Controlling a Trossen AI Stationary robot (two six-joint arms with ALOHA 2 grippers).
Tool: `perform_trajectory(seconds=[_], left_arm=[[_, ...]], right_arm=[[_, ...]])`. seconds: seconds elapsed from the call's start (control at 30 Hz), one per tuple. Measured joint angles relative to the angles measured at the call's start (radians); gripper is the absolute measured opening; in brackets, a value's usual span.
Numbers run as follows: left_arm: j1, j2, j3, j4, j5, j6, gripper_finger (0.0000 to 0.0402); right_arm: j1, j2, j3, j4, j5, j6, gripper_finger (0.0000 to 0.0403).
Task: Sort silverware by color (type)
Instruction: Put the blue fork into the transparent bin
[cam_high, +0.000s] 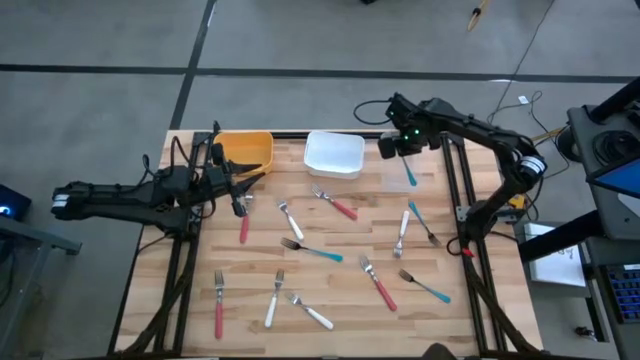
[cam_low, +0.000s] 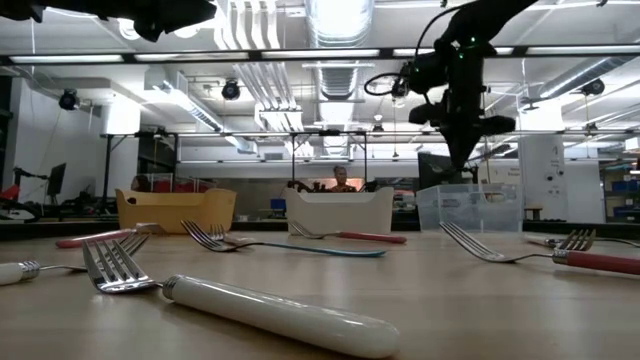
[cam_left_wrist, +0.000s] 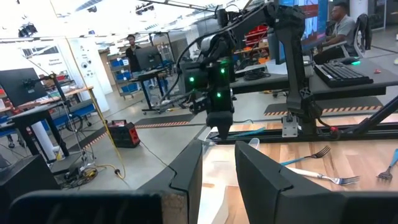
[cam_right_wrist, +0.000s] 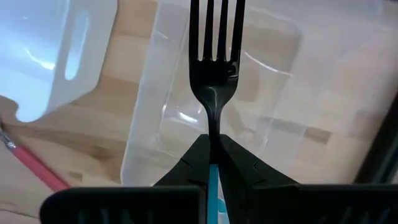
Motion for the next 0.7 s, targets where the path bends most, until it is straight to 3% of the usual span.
perform_trajectory(seconds=[0.43,0.7], left_arm=[[0.0,0.0,0.0,0.0,0.0,0.0,0.0078],[0.0,0.0,0.0,0.0,0.0,0.0,0.0078]], right_arm=[[-0.008,0.0,-0.099,0.224,0.001,0.032,0.0012],[-0.008,0.0,-0.149,0.224,0.083,-0.123,0.0012]])
